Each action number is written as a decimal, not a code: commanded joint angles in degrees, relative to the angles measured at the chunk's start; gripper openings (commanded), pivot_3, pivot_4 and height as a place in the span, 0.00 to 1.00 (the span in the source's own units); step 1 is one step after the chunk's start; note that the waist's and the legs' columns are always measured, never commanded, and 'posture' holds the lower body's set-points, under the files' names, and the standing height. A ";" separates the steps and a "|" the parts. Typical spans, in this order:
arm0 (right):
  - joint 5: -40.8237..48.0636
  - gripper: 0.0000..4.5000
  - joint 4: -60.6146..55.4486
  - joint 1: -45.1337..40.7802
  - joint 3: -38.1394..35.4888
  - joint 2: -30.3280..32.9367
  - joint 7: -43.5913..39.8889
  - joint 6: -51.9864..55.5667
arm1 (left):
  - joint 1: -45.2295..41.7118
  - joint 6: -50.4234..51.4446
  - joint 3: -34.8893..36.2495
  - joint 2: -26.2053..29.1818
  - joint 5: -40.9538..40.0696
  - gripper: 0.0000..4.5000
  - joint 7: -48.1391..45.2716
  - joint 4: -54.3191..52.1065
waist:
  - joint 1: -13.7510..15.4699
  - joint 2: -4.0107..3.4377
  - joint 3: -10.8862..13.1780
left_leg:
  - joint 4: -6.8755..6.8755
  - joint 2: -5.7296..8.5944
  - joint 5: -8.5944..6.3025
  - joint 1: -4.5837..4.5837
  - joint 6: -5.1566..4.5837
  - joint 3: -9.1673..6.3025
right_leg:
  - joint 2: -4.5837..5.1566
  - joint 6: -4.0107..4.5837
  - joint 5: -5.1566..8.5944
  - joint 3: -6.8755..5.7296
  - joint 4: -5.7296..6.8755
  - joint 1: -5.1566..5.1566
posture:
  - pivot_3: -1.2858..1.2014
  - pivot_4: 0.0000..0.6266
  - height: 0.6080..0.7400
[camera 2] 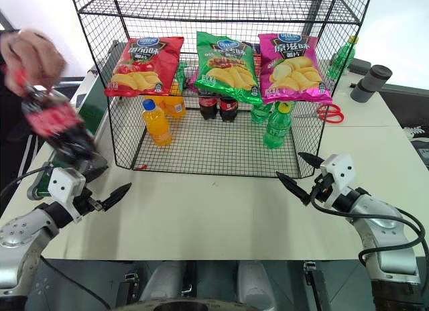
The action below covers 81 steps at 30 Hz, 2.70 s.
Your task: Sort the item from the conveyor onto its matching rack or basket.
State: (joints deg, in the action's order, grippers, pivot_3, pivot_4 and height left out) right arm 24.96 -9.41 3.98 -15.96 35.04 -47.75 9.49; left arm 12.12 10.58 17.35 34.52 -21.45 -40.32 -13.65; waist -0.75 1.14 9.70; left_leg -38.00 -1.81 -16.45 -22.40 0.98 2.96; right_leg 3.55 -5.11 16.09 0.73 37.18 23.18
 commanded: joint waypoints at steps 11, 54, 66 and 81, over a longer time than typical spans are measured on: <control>-0.43 0.99 1.33 -7.33 2.07 0.09 0.16 -0.25 | -1.88 5.60 5.10 -1.47 -2.89 1.00 6.71 -2.70 | -0.01 0.02 -0.01 | -0.01 0.00 0.00 0.00 0.00 0.00 | -0.05 -0.02 -0.01 -0.01 0.00 0.00 | 0.52 0.24 1.00; 1.67 0.99 -8.99 -8.24 11.92 -6.15 2.47 6.11 | -19.75 -6.47 11.14 -5.29 4.68 1.00 23.25 22.14 | 0.15 0.09 -0.05 | -0.04 0.01 0.00 -0.03 0.00 -0.02 | 0.01 -0.06 -0.03 -0.05 0.07 0.02 | 0.52 0.24 1.00; 4.33 0.99 -16.33 -6.22 17.59 -9.13 2.79 8.90 | -22.94 -11.73 8.69 -6.30 5.29 1.00 22.33 27.80 | -0.01 0.14 -0.08 | -0.04 0.00 0.00 -0.01 0.00 -0.04 | 0.01 -0.06 -0.03 -0.05 0.08 0.02 | 0.52 0.24 1.00; 2.23 0.99 -14.50 -6.07 20.87 -11.17 3.09 6.29 | -24.13 -13.30 10.43 -7.97 2.93 1.00 23.93 31.41 | -0.01 0.18 -0.10 | -0.04 0.00 0.00 -0.01 0.00 -0.05 | 0.02 -0.07 -0.03 -0.08 0.09 0.02 | 0.52 0.24 1.00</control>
State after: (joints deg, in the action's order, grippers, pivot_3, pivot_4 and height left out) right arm 27.13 -22.86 -2.23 4.76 24.38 -44.59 17.04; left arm -11.39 -1.53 26.09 26.19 -17.72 -16.78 18.09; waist -0.75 1.31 9.60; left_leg -38.04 -1.81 -16.45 -22.41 0.98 2.91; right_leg 3.56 -5.18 16.06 0.65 37.27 23.20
